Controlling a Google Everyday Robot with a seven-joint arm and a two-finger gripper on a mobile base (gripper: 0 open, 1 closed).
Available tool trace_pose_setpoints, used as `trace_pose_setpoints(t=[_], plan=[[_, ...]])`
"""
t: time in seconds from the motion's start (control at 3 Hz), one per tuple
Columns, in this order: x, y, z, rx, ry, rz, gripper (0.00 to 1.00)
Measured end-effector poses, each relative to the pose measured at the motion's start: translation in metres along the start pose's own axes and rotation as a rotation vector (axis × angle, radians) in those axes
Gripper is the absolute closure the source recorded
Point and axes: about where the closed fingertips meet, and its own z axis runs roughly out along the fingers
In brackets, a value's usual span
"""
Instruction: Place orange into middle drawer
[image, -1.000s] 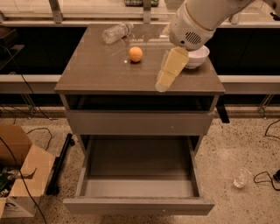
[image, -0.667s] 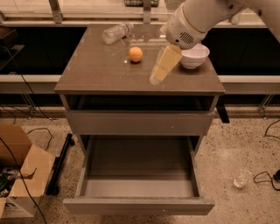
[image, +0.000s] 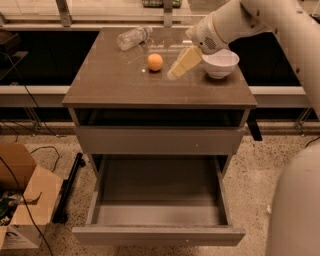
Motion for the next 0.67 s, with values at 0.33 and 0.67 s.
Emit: trace_pose_setpoints(t=[0.33, 0.67], plan=[[0.008, -0.025, 0.021, -0.012, -0.067, 0.059, 0.0], [0.012, -0.039, 0.046, -0.044, -0.09, 0.095, 0.0]])
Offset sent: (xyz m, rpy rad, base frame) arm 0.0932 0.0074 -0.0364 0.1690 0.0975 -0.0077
